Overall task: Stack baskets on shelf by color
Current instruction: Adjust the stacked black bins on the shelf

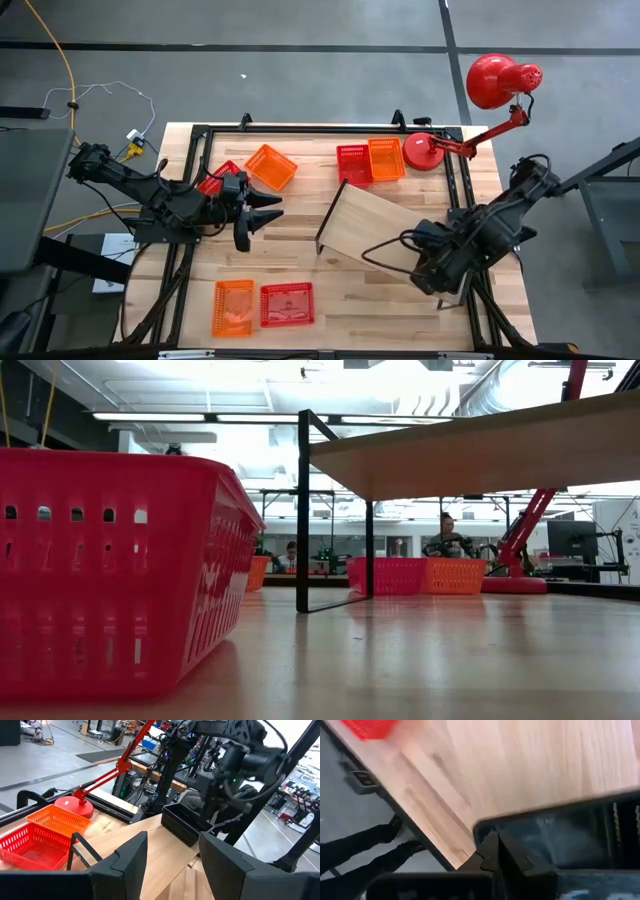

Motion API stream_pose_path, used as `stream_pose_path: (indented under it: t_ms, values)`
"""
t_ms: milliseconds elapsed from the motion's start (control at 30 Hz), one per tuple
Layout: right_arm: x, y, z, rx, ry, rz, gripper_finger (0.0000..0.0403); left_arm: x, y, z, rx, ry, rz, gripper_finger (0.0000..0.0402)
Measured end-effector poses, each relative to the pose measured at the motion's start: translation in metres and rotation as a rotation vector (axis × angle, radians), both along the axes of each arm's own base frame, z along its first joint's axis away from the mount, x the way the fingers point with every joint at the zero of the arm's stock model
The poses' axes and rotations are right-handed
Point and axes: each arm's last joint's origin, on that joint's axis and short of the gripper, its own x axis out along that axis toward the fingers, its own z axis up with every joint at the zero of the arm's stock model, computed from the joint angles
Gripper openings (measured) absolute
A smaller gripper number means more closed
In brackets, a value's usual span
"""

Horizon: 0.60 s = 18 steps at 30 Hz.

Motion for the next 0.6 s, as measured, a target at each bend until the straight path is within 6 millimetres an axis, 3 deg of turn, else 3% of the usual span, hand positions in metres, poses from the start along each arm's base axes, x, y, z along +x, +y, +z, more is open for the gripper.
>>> stream_pose_path:
  t_ms: [200,600]
  values:
    - [0.008,-0.011,0.006,-0.117,-0.1,0.01,0.0,0.0,0.0,0.0,0.0,0.0,0.0,0.0165]
    - [0.05,-0.054,-0.008,-0.197,-0.008,0.031,0.0,0.0,0.0,0.0,-0.008,-0.003,0.004,0.0165]
